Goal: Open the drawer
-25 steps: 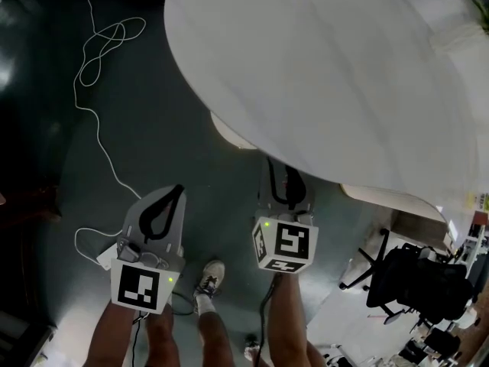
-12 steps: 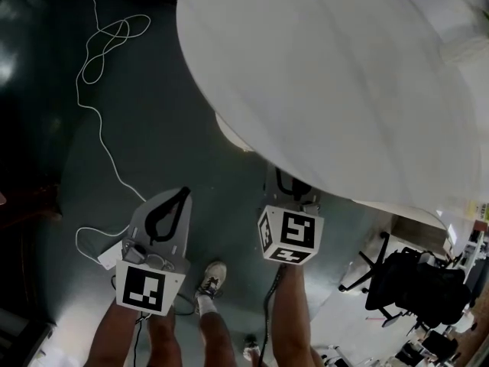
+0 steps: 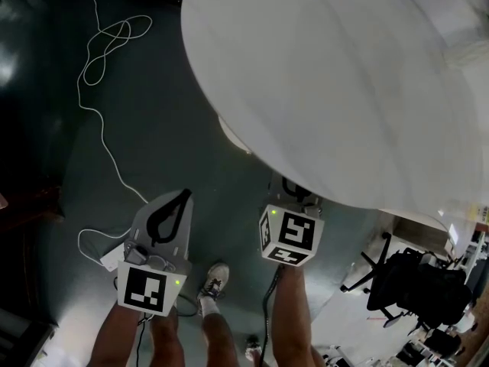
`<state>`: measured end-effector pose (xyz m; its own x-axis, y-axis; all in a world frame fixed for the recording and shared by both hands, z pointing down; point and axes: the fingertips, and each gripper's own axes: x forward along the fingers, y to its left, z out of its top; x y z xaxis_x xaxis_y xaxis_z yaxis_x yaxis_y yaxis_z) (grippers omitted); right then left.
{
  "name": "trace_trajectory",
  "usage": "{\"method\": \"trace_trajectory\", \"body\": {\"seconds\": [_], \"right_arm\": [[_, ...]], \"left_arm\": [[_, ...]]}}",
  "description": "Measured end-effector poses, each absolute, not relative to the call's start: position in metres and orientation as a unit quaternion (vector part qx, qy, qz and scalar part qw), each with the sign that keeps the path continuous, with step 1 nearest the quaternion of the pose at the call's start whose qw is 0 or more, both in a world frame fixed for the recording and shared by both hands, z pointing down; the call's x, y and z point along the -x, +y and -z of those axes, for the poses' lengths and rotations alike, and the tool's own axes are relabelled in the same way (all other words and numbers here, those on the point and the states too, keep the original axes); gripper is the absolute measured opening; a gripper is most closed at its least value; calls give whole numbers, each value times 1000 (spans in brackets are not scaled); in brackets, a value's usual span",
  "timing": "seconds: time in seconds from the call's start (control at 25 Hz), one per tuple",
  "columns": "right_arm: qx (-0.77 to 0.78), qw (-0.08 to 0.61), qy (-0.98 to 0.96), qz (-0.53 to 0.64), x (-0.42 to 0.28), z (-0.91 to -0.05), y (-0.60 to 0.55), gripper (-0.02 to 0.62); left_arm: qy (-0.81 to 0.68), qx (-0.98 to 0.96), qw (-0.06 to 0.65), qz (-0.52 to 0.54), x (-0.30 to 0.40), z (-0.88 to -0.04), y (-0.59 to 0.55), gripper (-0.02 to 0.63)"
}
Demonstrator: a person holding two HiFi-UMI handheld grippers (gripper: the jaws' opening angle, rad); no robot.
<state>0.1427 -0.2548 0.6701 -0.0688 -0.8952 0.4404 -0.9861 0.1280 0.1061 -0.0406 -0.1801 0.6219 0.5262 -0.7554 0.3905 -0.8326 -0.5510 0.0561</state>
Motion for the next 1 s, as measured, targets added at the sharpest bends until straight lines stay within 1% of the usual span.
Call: {"method": "trace_trajectory", "body": {"seconds": [0.08,0.2,0.8,1.0], "right_arm": [[-656,209,-717,-107,-144,-670,-255,140],[-663,212,-710,-104,-146,-670,-255,110],[-664,229,-704,-109,-146,-671,-254,104],[-661,229,-708,-101,-138,-671,-232,104]], "left_arm": [[-459,-865,121,-162,41,-622,-181,9],[-458,-866,120,-159,40,-624,-182,11],[-456,-866,128,-158,42,-627,-181,11],[-450,-869,127,-163,39,-627,-175,11]]}}
